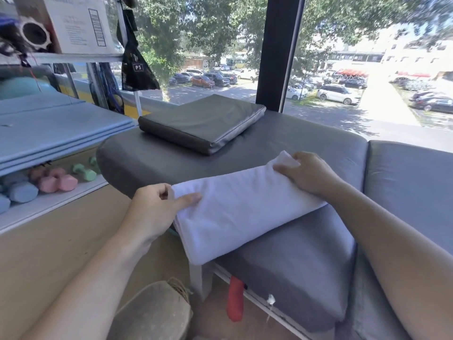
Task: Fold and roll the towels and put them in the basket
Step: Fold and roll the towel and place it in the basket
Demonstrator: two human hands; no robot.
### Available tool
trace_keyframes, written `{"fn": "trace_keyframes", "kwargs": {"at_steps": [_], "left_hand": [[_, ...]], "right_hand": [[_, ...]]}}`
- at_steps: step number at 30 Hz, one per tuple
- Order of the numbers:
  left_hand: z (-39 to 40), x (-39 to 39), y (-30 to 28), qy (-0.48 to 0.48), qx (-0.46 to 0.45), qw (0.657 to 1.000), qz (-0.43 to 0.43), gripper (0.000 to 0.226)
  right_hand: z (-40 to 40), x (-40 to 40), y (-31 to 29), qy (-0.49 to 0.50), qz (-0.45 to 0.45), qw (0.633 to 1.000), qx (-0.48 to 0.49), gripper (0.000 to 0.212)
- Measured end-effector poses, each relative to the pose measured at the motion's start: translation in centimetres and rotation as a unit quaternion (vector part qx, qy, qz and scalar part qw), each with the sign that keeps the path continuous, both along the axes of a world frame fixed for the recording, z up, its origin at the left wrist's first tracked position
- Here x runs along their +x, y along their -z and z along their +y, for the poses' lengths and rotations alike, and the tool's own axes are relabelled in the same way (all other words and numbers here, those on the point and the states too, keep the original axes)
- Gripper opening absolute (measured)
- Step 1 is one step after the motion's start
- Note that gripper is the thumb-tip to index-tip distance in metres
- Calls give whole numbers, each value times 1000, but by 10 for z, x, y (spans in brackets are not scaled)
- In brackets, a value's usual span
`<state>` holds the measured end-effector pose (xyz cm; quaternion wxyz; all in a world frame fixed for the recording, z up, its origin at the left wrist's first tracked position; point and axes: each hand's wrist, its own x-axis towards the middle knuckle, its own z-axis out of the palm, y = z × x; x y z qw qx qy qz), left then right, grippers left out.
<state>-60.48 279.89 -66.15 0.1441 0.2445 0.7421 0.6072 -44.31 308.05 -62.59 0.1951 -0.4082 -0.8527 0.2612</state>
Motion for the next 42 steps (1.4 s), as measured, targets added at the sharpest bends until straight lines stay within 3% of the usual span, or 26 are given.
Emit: {"fn": "trace_keyframes", "kwargs": {"at_steps": [4,6,10,13,16,18,21,25,28,32,35,37,40,42], "left_hand": [[7,4,-22,-27,18,998,57,46],[11,9,-36,-37,26,992,114,40],[25,-2,-67,7,96,980,172,36],[34,-5,-83,58,161,960,220,37],[27,-2,-73,110,112,948,278,35],[16,-3,-52,147,-1,939,312,47],[-2,5,-20,212,-95,927,295,39],[-14,14,-11,203,-43,946,248,52],[-19,19,-18,141,-16,960,239,57],[-11,38,-32,57,26,957,285,44],[11,51,-41,81,-12,948,307,22],[29,51,-42,95,-50,935,338,19],[49,42,-31,142,-189,908,345,44],[53,38,-22,190,-284,876,341,65]], "right_hand": [[6,6,-14,-17,242,966,-88,7],[11,16,-29,-39,326,938,-110,20],[22,38,-56,-106,388,905,-137,27],[18,60,-62,-140,392,902,-114,32],[8,94,-55,-178,315,929,-76,32],[3,116,-44,-201,182,962,-26,27],[-6,136,-24,-229,26,973,9,25],[-9,144,-12,-190,0,981,23,46],[-9,140,-18,-148,-26,988,-21,59],[-7,117,-33,-52,17,998,-3,40],[-12,88,-36,-29,5,997,75,23],[-22,70,-29,-88,-40,988,122,30],[-44,53,-4,-167,-201,959,108,64],[-52,54,12,-175,-236,951,100,73]]}}
